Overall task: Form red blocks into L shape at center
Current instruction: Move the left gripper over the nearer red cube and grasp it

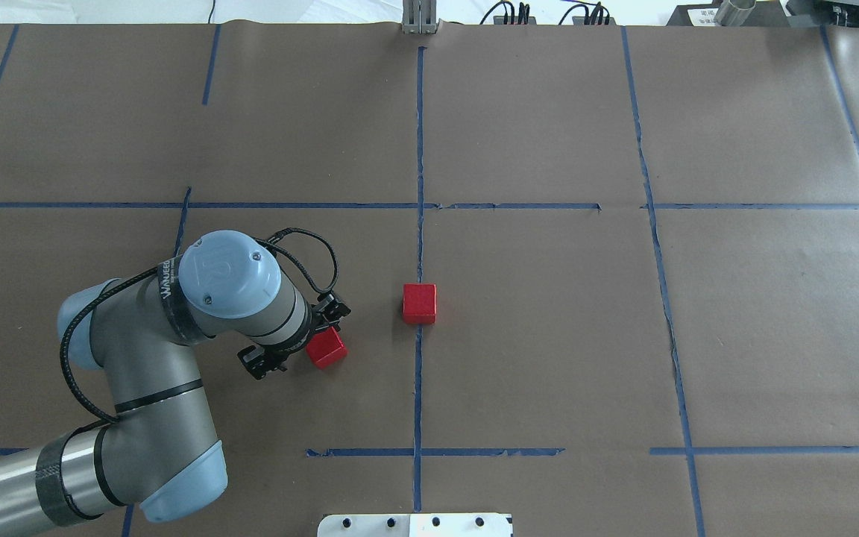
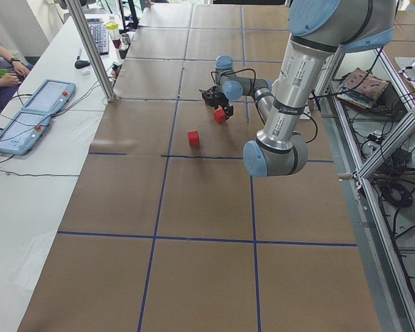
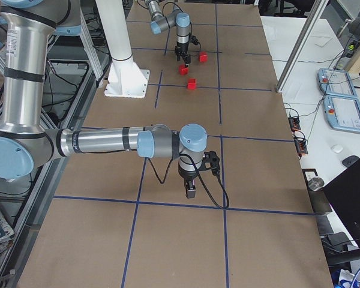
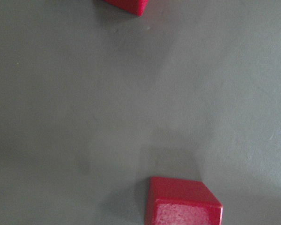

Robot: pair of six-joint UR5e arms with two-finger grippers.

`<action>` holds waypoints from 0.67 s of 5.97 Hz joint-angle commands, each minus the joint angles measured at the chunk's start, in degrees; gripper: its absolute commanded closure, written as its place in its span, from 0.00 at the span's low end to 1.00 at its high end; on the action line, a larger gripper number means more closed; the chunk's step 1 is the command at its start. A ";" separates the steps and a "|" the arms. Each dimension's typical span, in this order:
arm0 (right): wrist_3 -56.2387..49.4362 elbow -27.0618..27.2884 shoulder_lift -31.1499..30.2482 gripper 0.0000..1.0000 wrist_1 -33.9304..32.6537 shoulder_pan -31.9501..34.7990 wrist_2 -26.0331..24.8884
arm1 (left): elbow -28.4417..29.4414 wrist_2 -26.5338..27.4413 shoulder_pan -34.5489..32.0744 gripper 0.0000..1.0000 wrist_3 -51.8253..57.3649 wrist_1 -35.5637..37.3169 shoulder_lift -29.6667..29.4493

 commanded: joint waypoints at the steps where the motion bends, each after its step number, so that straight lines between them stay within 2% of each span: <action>1: -0.02 0.00 0.00 0.00 0.00 0.00 -0.04 | 3.29 0.04 0.01 0.00 0.03 -2.47 -0.96; 3: -0.02 -0.09 0.00 0.00 0.00 0.00 -0.05 | 4.71 0.22 0.53 0.00 0.03 -2.93 -1.22; 4: -0.02 -0.09 -0.09 0.00 0.00 0.00 -0.05 | 5.15 2.05 1.41 0.06 -0.05 -2.93 -1.31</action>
